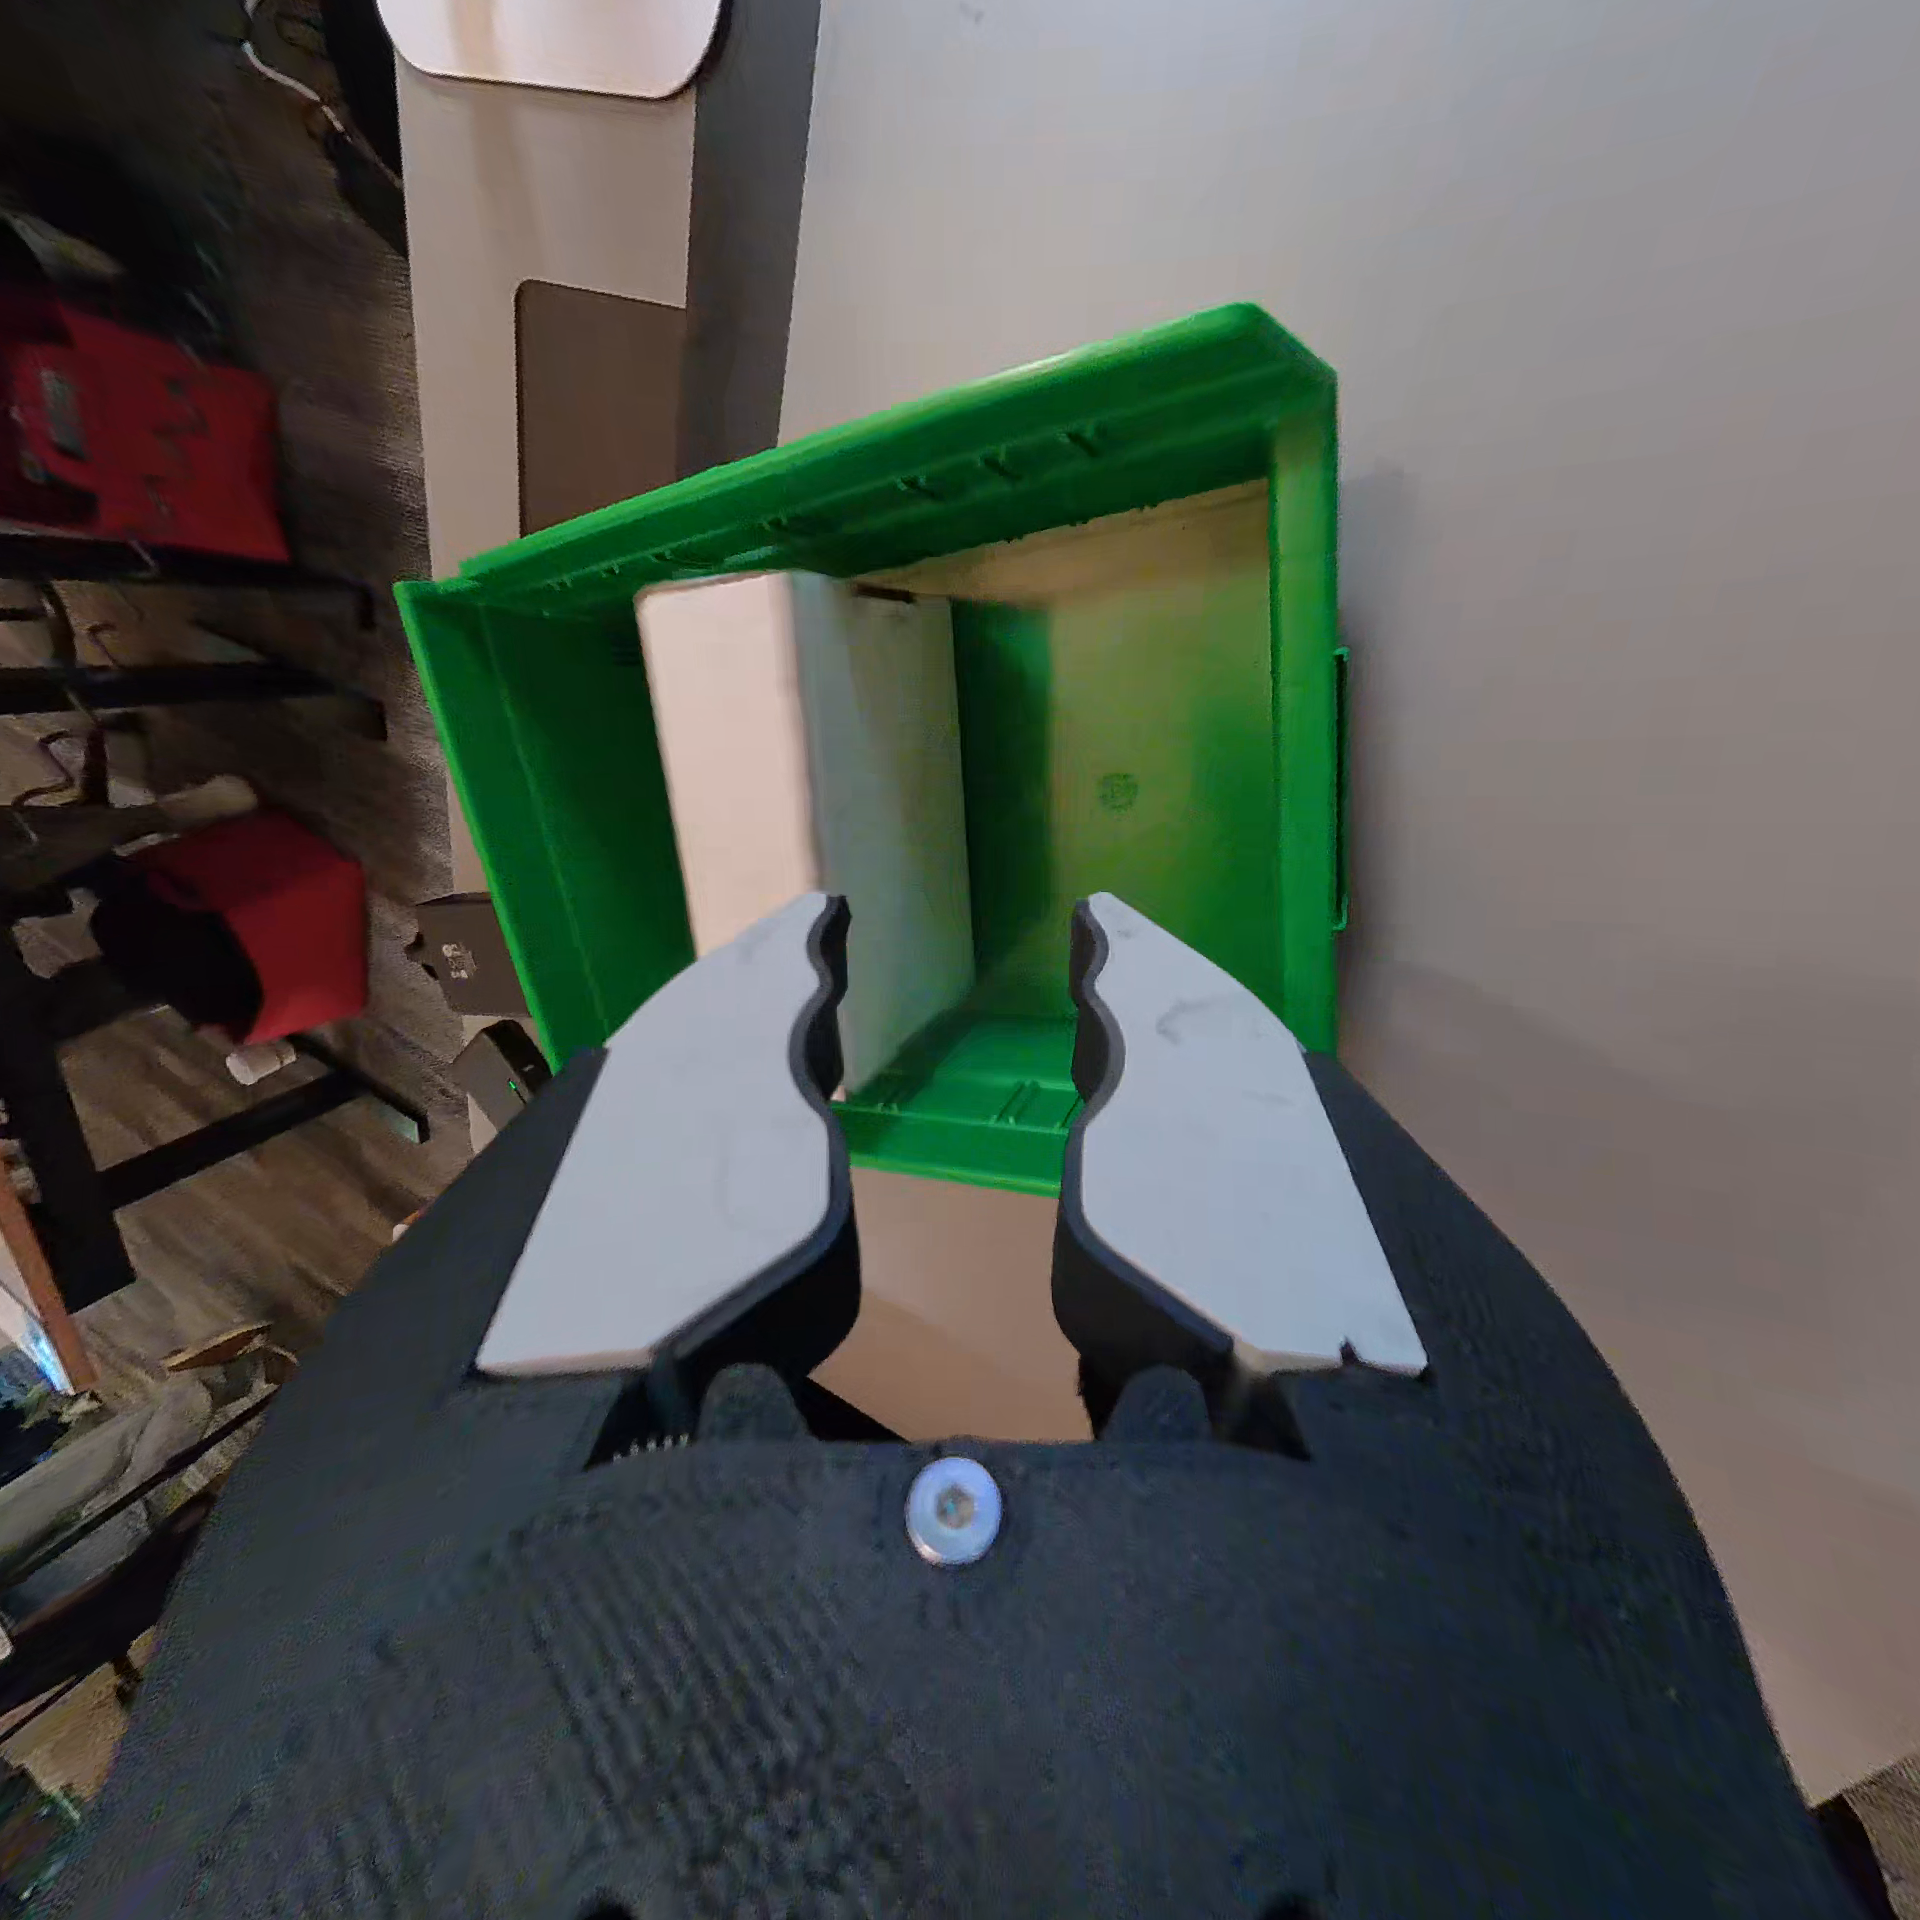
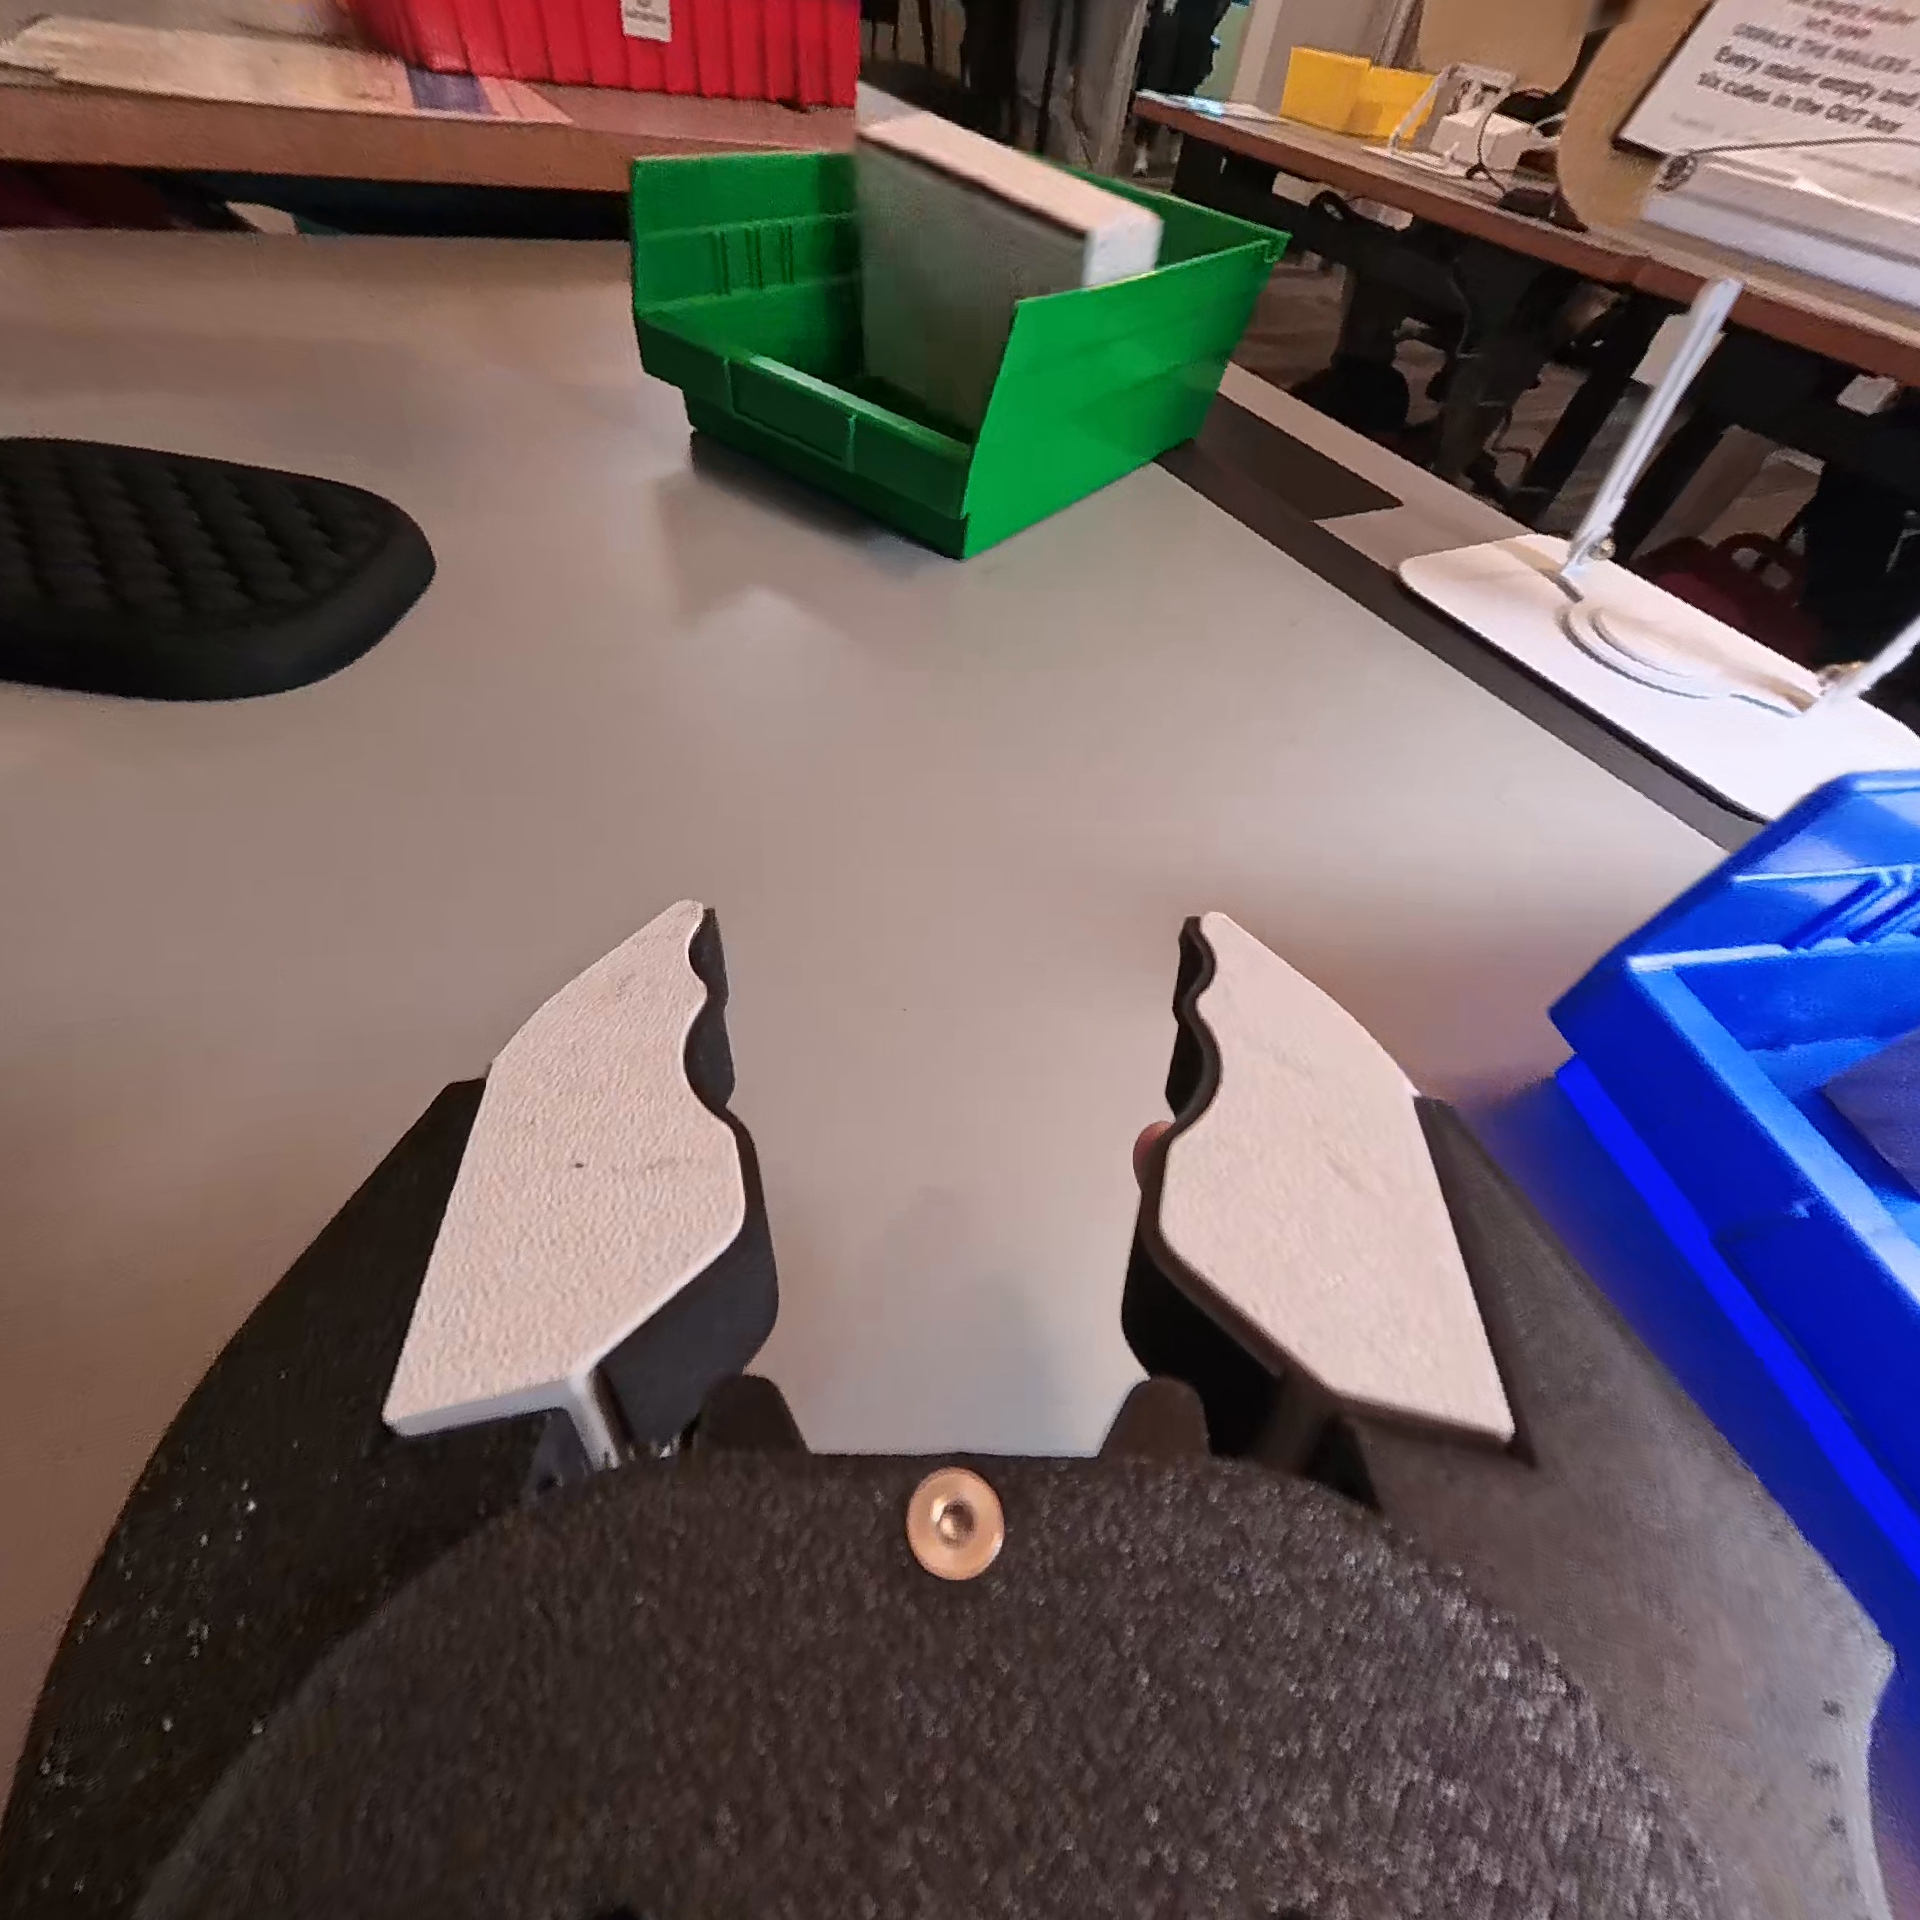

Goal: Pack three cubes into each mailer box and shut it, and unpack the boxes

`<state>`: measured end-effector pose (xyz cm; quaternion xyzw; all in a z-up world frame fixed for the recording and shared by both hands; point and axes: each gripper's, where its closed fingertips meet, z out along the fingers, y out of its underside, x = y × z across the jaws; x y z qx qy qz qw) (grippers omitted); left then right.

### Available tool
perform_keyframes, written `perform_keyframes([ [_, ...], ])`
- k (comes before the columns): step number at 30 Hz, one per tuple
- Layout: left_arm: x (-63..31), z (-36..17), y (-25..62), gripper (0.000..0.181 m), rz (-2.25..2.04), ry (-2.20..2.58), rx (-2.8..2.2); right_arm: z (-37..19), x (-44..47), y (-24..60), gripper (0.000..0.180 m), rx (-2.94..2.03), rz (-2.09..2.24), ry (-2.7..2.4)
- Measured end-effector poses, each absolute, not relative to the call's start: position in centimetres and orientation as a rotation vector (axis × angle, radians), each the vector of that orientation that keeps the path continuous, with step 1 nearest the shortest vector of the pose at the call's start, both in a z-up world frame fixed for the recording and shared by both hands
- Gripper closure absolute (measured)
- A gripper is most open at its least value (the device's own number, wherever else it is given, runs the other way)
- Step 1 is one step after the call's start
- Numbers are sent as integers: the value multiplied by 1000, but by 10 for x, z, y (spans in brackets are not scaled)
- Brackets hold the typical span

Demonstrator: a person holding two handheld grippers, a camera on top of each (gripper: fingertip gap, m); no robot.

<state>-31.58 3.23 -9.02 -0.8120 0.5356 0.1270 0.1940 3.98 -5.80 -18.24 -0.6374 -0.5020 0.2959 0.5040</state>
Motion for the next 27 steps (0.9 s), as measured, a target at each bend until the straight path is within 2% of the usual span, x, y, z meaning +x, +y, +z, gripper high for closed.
perform_keyframes([
  [9, -335, -101, 42, 125, 393, 1419, -2326, -187, 42, -59, 98, -1541, 669, -1223],
  [15, -363, -125, 72, 95, 370, 1301, -2415, -193, 42, -56, 98, -1559, 657, -1237],
  [21, -407, -173, 102, 76, 382, 1184, -2553, -196, 44, -54, 98, -1571, 648, -1232],
  [23, -413, -184, 104, 86, 336, 1152, -2590, -195, 45, -53, 99, -1574, 645, -1226],
  [24, -416, -188, 104, 103, 333, 1155, -2602, -195, 45, -52, 99, -1576, 644, -1222],
  [27, -416, -187, 102, 109, 327, 1178, -2581, -195, 46, -51, 100, -1579, 641, -1216],
])
